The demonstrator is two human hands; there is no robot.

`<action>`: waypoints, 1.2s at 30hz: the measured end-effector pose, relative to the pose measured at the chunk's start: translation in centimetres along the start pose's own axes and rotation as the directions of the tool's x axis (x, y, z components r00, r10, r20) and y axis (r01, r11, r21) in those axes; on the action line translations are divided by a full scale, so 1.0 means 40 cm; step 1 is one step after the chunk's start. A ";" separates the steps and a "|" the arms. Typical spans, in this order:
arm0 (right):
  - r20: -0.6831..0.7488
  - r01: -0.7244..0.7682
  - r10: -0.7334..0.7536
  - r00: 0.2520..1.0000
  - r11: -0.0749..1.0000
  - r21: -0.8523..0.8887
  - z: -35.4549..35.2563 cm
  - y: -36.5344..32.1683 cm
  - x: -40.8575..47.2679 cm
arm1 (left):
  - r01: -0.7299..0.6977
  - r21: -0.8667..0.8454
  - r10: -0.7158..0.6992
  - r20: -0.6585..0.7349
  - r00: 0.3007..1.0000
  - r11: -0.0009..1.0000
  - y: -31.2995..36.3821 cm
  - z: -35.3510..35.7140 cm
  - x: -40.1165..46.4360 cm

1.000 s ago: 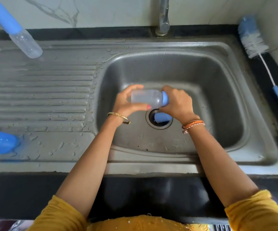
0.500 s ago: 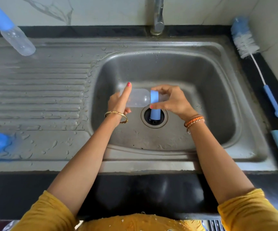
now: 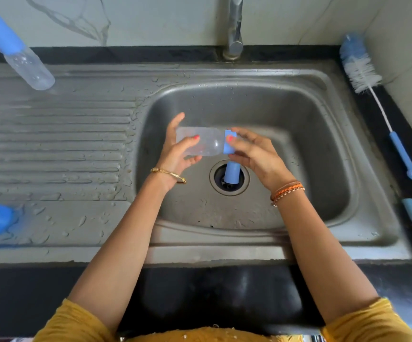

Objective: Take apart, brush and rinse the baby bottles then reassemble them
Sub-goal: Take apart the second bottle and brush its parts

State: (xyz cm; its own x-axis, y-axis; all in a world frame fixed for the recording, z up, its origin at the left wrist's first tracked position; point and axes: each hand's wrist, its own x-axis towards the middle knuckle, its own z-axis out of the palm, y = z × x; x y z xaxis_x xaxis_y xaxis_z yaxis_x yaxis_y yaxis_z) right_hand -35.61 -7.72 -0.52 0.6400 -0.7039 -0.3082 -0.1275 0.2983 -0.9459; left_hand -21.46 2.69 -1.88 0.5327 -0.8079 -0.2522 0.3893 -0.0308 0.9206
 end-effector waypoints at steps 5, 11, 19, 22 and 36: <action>-0.079 -0.242 0.238 0.968 0.970 -0.037 -0.025 -0.001 0.015 | 0.014 0.110 -0.015 0.016 1.000 0.994 -0.014 0.000 0.005; 0.020 -0.017 0.023 1.000 0.965 -0.262 -0.021 0.004 0.035 | 0.156 0.258 -0.067 -0.321 0.945 0.953 -0.028 -0.005 0.023; 0.071 0.093 -0.065 0.995 0.840 -0.535 -0.032 0.017 0.058 | 0.173 0.019 -0.168 -0.155 0.974 0.985 -0.031 -0.012 0.038; 0.095 -0.079 0.117 0.989 0.939 -0.336 -0.033 0.014 0.060 | 0.121 0.072 -0.113 -0.110 0.987 0.990 -0.031 -0.012 0.040; 0.109 0.239 -0.212 0.971 0.844 -0.480 -0.039 0.012 0.055 | 0.073 0.121 -0.049 -0.190 0.981 0.990 -0.033 -0.009 0.036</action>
State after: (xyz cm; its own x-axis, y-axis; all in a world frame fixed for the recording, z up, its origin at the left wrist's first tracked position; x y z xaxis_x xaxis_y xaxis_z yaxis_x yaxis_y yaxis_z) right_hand -35.45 -10.15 -1.82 0.7314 -0.6764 -0.0873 -0.3184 -0.2255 -0.9207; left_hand -20.93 1.77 -3.56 0.6458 -0.6790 -0.3492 0.3332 -0.1608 0.9290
